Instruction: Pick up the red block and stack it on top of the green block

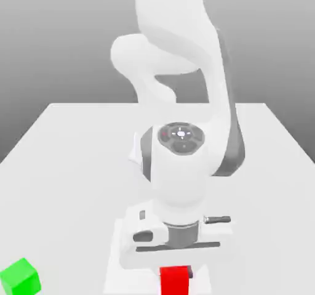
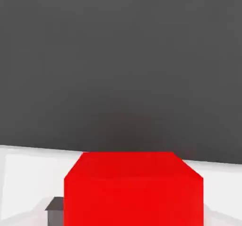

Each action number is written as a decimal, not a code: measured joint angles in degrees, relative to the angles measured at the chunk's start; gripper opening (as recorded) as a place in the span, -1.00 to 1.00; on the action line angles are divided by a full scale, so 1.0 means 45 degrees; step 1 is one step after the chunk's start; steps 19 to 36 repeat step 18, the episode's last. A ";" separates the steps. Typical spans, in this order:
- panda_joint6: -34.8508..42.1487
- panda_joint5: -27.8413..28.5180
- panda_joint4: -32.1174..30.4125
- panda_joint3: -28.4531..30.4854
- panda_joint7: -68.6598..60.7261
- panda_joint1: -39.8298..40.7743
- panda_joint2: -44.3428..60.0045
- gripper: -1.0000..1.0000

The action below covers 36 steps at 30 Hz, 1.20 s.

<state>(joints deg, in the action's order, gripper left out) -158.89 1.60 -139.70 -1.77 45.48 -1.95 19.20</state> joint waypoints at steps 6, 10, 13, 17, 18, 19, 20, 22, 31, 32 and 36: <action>0.1794 -0.0619 0.0548 0.0929 0.0308 0.1090 -0.1211 -1.00; 0.2498 -0.1173 0.1321 0.2113 0.0769 0.2326 -0.1109 -1.00; 0.2400 -0.1878 0.2166 0.2800 0.0964 0.3363 -0.0118 -1.00; 0.1808 -0.2374 0.2567 0.2835 0.0879 0.3870 0.0907 1.00; 0.1808 -0.2374 0.2567 0.2835 0.0879 0.3870 0.0907 1.00; 0.1808 -0.2374 0.2567 0.2835 0.0879 0.3870 0.0907 1.00; 0.1808 -0.2374 0.2567 0.2835 0.0879 0.3870 0.0907 1.00; 0.1808 -0.2374 0.2567 0.2835 0.0879 0.3870 0.0907 1.00; 0.1808 -0.2374 0.2567 0.2835 0.0879 0.3870 0.0907 1.00; 0.1808 -0.2374 0.2567 0.2835 0.0879 0.3870 0.0907 1.00; 0.1808 -0.2374 0.2567 0.2835 0.0879 0.3870 0.0907 1.00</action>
